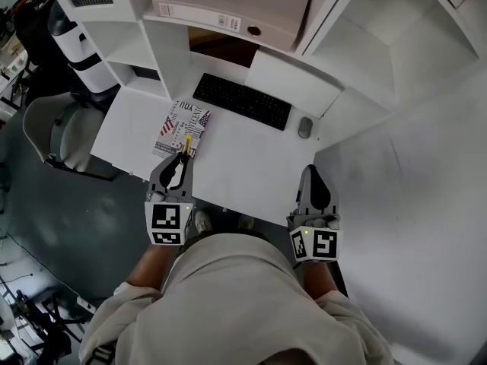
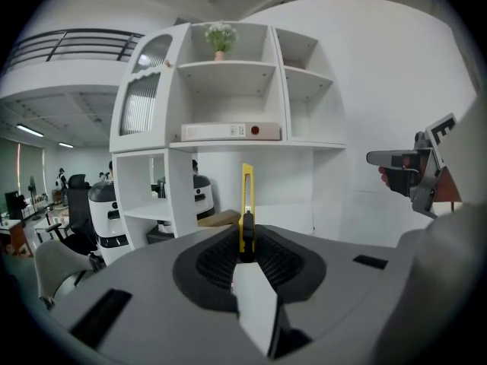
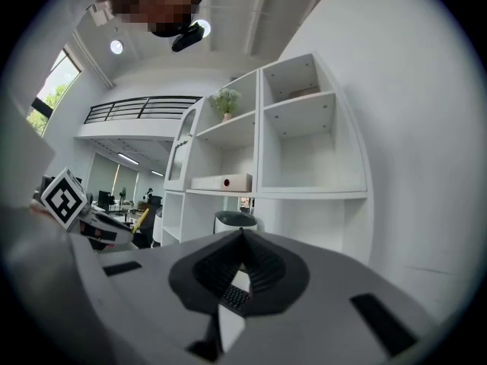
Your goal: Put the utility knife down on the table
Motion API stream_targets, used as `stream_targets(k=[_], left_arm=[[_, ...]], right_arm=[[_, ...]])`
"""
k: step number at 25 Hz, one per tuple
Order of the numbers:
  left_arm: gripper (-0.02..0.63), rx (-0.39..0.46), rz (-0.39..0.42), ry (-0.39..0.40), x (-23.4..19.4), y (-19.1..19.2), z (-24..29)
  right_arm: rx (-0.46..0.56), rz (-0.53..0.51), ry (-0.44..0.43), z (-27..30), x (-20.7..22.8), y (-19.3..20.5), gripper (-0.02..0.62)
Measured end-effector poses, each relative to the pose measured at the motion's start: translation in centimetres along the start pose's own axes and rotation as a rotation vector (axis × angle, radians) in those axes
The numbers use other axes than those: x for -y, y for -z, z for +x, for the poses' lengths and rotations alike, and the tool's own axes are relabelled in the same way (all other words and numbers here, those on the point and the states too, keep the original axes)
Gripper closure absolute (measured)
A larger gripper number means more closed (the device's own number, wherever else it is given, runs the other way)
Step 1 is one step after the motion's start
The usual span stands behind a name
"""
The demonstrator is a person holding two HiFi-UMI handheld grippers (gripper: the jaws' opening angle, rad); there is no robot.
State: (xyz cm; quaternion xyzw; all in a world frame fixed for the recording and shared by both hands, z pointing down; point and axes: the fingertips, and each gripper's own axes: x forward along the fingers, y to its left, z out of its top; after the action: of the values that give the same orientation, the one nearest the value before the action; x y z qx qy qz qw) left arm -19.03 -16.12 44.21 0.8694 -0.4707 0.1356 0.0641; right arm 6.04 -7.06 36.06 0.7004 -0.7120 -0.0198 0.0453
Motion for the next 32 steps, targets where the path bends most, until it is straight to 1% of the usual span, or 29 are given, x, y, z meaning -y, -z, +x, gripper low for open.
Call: stream_targets(k=[6,10,15,19,24,27,32], left_arm=[[0.543,-0.065,0.013,0.029,2.3,1.0,4.0],[0.543,-0.123,0.040,0.070,4.1,2.3,7.3],[0.543,-0.219,0.060,0.128,6.4,4.7,11.8],[0.541,-0.301,0.053,0.172,8.2,7.5,15.2],[0.541,-0.391,0.035,0.190,9.3,11.2,19.1],[0.541,-0.452,0.022,0.189,9.6,13.5,21.1],[0.541,-0.584,-0.029,0.162,9.7,18.4,24.0]], right_arm=[[0.001,0.008,0.029,0.1,3.3,0.3,0.592],[-0.022,0.020,0.079,-0.6,6.1,1.3,0.592],[-0.054,0.033,0.150,-1.4,9.4,2.6,0.592],[-0.091,0.041,0.208,-2.2,11.9,4.0,0.592],[-0.136,0.051,0.267,-2.8,14.6,5.7,0.592],[-0.161,0.056,0.295,-2.9,16.0,6.6,0.592],[-0.196,0.063,0.327,-2.9,17.8,7.8,0.592]])
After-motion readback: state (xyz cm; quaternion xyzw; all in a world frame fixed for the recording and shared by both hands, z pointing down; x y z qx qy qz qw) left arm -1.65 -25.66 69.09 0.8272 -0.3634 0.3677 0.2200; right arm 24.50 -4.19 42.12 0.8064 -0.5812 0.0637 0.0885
